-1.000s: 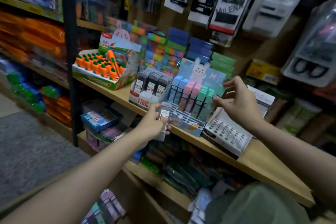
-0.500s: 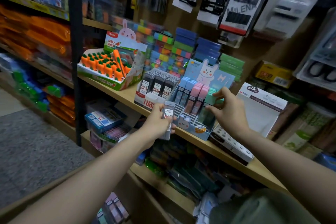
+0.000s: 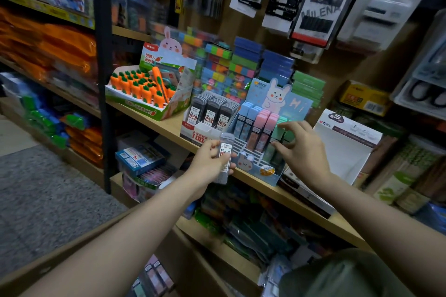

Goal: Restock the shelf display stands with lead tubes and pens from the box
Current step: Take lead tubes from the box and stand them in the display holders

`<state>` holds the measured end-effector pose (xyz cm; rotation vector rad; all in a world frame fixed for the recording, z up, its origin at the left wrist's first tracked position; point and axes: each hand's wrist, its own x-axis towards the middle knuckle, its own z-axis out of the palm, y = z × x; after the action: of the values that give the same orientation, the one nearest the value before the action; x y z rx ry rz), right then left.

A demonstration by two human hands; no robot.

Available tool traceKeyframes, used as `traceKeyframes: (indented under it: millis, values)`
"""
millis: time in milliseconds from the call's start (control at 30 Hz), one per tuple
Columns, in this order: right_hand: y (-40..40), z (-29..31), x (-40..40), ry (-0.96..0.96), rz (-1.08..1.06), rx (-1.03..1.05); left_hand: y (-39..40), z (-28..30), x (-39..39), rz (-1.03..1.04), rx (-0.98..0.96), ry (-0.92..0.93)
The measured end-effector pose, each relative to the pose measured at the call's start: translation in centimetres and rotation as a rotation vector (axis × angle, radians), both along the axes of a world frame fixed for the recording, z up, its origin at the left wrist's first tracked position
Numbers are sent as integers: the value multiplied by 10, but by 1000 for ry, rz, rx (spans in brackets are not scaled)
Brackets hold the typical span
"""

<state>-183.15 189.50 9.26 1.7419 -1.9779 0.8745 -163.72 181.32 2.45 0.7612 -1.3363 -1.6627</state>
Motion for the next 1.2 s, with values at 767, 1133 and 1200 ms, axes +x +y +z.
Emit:
traceKeyframes:
  millis: [767,1133,1200]
  values:
    - [-87,74,80,-316,255,149,-62,27,68,367,-258,-232]
    - [-158,66,110,-132,209,72,-90,7,51,394,-245,-348]
    - [-164,61,111,-84,204,105,-90,3,48,374,-236,-297]
